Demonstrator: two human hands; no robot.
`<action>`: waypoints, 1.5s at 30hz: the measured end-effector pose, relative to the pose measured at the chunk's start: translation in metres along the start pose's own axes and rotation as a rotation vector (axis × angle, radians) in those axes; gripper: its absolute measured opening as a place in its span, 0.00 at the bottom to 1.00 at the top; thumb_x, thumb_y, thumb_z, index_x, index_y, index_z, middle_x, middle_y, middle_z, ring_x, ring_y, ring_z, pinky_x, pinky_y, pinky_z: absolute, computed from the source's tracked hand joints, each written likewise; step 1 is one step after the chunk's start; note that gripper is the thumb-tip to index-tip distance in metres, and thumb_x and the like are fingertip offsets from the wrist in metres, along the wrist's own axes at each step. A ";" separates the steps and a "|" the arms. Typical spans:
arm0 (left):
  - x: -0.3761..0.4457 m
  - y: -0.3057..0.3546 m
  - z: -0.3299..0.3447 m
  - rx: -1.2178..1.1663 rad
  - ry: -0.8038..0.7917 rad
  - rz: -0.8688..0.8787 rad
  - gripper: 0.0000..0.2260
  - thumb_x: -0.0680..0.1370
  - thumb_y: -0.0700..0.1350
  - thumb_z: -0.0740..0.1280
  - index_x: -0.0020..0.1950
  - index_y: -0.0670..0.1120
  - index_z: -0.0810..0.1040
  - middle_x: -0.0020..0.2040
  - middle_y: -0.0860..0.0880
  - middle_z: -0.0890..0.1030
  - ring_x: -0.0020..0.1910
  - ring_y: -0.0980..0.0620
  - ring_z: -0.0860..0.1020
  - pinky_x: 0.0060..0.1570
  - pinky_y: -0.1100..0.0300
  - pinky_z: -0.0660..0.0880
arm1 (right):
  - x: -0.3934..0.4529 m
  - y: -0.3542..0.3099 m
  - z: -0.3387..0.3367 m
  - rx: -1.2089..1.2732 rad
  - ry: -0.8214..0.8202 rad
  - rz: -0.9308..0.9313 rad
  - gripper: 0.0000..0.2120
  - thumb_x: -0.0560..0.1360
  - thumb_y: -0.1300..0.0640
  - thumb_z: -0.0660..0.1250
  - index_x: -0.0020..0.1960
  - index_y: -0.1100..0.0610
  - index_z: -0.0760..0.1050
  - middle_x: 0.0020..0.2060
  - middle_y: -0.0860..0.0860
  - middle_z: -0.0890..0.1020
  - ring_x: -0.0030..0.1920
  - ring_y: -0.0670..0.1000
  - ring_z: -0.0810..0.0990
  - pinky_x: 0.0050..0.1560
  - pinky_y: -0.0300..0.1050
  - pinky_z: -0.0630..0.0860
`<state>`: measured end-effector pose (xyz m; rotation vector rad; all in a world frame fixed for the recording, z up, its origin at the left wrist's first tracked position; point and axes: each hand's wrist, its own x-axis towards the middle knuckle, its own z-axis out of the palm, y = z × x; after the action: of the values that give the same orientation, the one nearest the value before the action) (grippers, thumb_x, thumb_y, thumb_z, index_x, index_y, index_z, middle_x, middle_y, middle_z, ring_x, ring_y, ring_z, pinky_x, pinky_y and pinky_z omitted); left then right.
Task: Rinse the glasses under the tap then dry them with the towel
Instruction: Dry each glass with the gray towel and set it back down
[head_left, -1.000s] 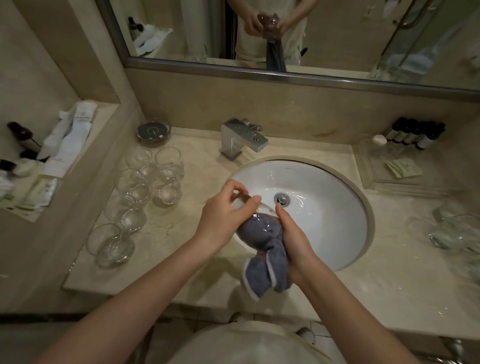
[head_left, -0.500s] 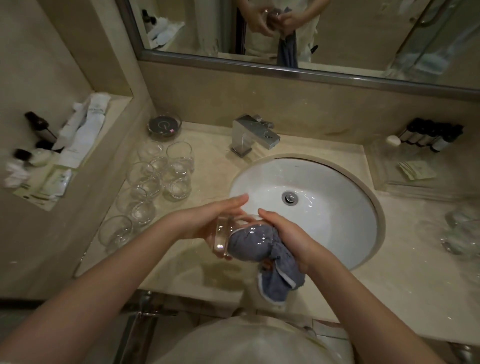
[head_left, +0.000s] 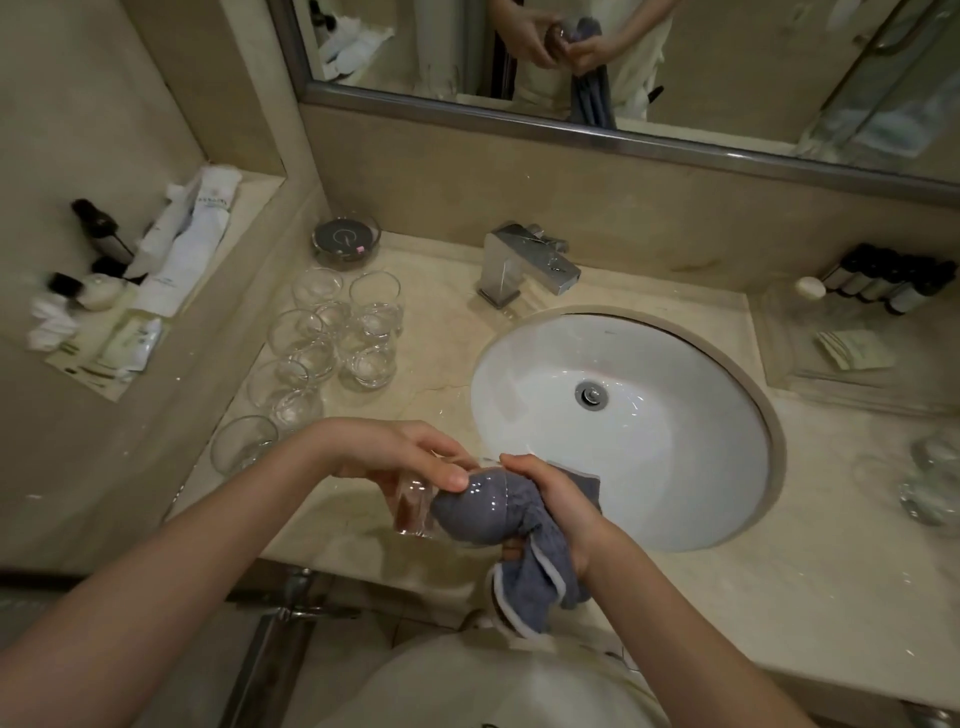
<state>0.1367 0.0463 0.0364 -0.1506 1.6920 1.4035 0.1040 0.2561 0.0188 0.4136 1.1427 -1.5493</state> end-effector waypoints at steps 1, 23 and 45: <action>-0.002 -0.002 -0.002 0.006 0.016 -0.009 0.30 0.62 0.59 0.78 0.62 0.51 0.78 0.50 0.49 0.84 0.46 0.40 0.81 0.38 0.56 0.81 | 0.001 0.000 -0.002 0.026 -0.003 -0.003 0.18 0.76 0.53 0.63 0.36 0.65 0.82 0.30 0.58 0.82 0.27 0.52 0.81 0.25 0.39 0.76; 0.004 -0.088 -0.010 -0.213 1.161 0.218 0.49 0.42 0.58 0.80 0.62 0.53 0.69 0.59 0.51 0.71 0.53 0.54 0.80 0.45 0.65 0.73 | 0.007 0.010 -0.044 0.228 0.136 -0.048 0.18 0.69 0.47 0.68 0.47 0.63 0.78 0.34 0.58 0.83 0.32 0.56 0.83 0.34 0.45 0.75; 0.024 -0.089 -0.031 0.429 1.545 -0.121 0.45 0.51 0.61 0.82 0.65 0.53 0.73 0.74 0.49 0.59 0.75 0.46 0.53 0.70 0.35 0.49 | 0.002 0.011 -0.065 0.297 0.077 -0.045 0.30 0.61 0.49 0.72 0.60 0.59 0.72 0.43 0.59 0.79 0.38 0.57 0.79 0.42 0.49 0.75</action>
<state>0.1591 0.0000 -0.0460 -1.3109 3.0407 0.6665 0.0931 0.3094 -0.0178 0.6540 0.9871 -1.7624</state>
